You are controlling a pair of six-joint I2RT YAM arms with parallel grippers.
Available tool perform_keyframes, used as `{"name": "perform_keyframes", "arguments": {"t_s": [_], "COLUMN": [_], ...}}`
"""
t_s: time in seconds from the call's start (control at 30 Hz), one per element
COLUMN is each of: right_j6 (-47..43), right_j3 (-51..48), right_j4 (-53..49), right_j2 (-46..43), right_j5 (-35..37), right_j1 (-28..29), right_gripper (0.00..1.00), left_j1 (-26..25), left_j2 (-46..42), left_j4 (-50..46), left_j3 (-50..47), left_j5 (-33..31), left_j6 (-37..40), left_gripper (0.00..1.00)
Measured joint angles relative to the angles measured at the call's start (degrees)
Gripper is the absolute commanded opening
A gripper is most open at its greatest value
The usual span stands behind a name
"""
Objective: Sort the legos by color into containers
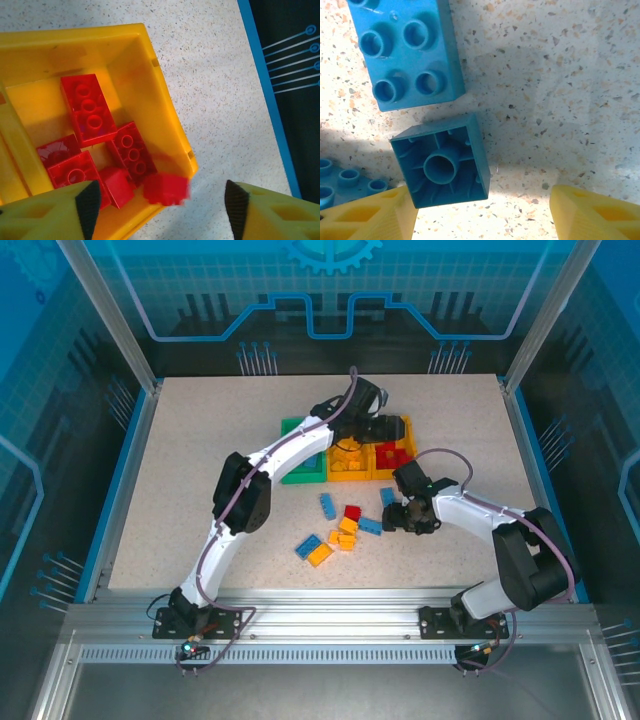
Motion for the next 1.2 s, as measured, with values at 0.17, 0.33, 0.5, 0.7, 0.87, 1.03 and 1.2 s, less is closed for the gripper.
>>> {"name": "perform_keyframes", "arguments": {"t_s": [0.17,0.33,0.5,0.7,0.87,1.03,1.2], "right_j6": [-0.09,-1.25,-3.08,-4.72,-4.85,-4.44,-3.87], "right_j3": [0.07,1.73,4.98,6.19,6.32,7.21,9.73], "right_j4": [0.17,0.17,0.11,-0.42,-0.9,-1.88,-4.98], "right_j2": [0.37,2.21,5.27,8.04,8.17,8.17,6.1], "right_j5": [0.11,0.46,1.33,2.58,3.89,3.93,3.52], "right_j1": [0.0,0.02,0.63,0.87,1.25,2.62,5.62], "right_gripper": [0.68,0.67,0.65,0.54,0.45,0.32,0.31], "left_j1": [0.02,0.02,0.11,1.2,2.91,3.48,3.93], "left_j2": [-0.55,-4.39,-10.84,-18.32,-21.18,-21.57,-24.35], "left_j4": [0.61,0.9,2.36,5.29,6.58,6.99,7.06], "left_j3": [-1.25,-6.91,-14.4,-24.65,-29.77,-30.93,-34.73], "left_j5": [0.0,0.0,-0.04,-0.22,-0.68,-1.18,-2.45], "left_j6": [-0.39,-0.33,-0.33,-1.03,-1.92,-2.14,-2.14], "left_gripper": [0.86,0.88,0.88,0.92,0.92,0.93,0.94]}}
